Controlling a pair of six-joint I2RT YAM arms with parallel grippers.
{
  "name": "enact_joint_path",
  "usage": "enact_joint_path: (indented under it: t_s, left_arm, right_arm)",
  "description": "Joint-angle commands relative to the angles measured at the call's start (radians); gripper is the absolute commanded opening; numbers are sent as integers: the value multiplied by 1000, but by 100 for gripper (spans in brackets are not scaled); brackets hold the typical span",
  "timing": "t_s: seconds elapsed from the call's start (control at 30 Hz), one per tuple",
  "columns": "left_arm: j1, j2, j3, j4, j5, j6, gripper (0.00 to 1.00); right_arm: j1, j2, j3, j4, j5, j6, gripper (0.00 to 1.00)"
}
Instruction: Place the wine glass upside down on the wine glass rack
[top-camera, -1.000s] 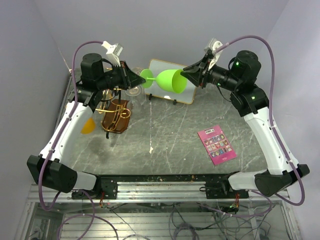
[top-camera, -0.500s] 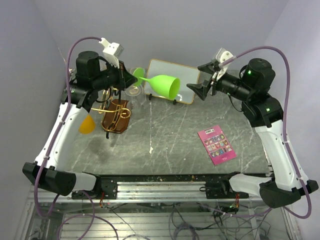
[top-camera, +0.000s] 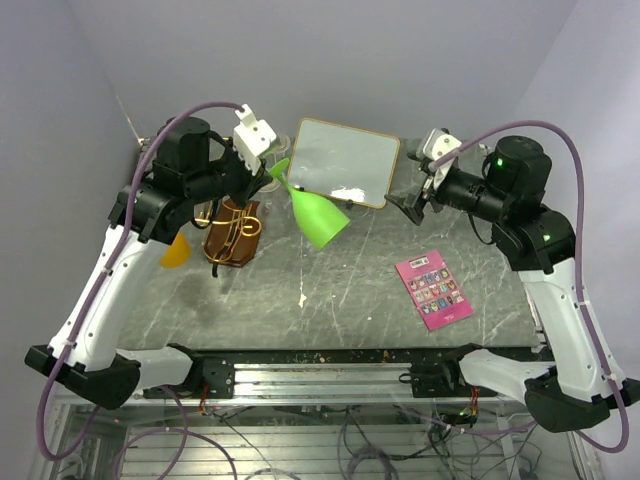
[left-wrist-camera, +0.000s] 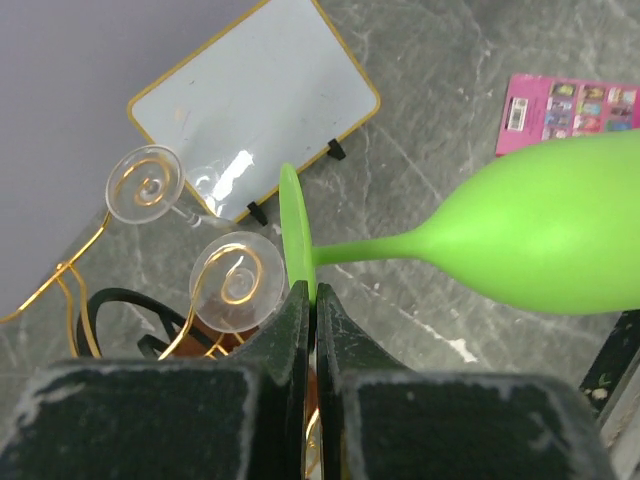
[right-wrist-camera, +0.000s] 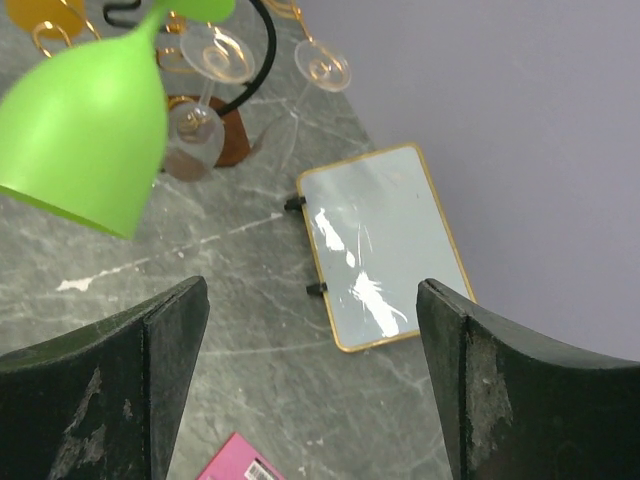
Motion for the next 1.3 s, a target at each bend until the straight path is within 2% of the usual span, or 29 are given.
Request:
enact_joint_path:
  t_s: [0.0,0.1,0.23,0.47,0.97,1.13,1.27]
  left_arm:
    - [-34,-36,29,-101,-4,233,7]
    - [-55,-49,30,-187,40,393,7]
    - [-74,-61,20,-315,83,589,7]
    - [-84,-87,-7,-458,16,831,7]
    - [-69,-133,14,-560,-223,1033,7]
    - [-54,-140,-29,-483,-316,1025,7]
    - [-52,-132,-78,-413,-355,1005,7]
  right_arm:
    - [3,-2,-24,-53,70,-49,85]
    - [4,17,-45,-75,95,-53,91]
    - [3,4,-152,-57,117,-88,93]
    - [2,-33,-348,-14,198,-132,94]
    - [-14,-114,-605,144,230,-111,95]
    - [-45,-112,-634,176,167,-86,95]
    - [-96,-88,-644,189,58,-57,95]
